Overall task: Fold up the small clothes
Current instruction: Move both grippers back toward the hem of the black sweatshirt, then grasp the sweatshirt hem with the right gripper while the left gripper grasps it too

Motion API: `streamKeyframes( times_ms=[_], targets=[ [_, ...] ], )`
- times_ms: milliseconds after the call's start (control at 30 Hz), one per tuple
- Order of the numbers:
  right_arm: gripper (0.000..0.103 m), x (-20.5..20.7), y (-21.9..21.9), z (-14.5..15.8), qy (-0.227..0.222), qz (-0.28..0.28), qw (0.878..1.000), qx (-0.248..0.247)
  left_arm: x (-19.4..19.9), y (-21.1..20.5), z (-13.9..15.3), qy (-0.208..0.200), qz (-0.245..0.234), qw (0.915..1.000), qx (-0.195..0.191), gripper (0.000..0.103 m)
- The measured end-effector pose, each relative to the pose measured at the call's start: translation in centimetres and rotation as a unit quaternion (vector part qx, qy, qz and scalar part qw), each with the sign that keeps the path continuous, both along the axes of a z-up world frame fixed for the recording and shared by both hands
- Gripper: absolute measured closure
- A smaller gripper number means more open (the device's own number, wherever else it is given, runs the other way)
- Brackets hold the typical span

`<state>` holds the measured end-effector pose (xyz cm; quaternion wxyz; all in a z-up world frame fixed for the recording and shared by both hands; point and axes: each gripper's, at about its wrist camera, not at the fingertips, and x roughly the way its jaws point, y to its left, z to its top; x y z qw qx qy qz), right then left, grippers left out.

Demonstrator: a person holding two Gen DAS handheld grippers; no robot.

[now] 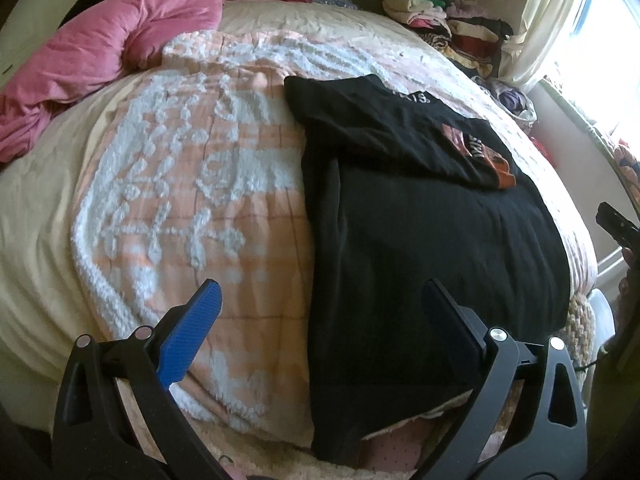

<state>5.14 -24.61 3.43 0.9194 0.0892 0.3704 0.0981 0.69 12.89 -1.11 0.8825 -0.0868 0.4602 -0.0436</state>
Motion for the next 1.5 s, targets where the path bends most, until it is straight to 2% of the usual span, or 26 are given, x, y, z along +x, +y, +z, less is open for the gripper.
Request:
streamKeyframes(
  times_ms=[400,467,867,1000,1500],
  targets=[
    [0.005,-1.4,-1.1,-0.8,0.014,-0.007,1.000,-0.008,-2.4,-0.1,-1.0,0.016,-0.014,0.9998,0.003,0.010],
    [0.005,-1.7,-1.2,-1.1,0.017,-0.007,1.000,-0.009,-2.8,-0.4,-1.2,0.019,-0.019,0.9996,0.005,0.012],
    [0.005,-2.9,-2.1,-2.2,0.035,-0.009,0.999,-0.009,-4.1,-1.5,-3.3,0.053,-0.050,0.9970,-0.023,0.063],
    [0.005,-3.5,-2.2,-3.0,0.046,-0.004,0.999,-0.015,-4.3,-1.7,-3.9,0.063,-0.058,0.9955,-0.041,0.063],
    [0.005,-5.5,-2.8,-7.2,0.121,0.024,0.992,-0.022,-4.6,-2.9,-6.8,0.103,-0.071,0.9909,-0.051,0.063]
  ],
)
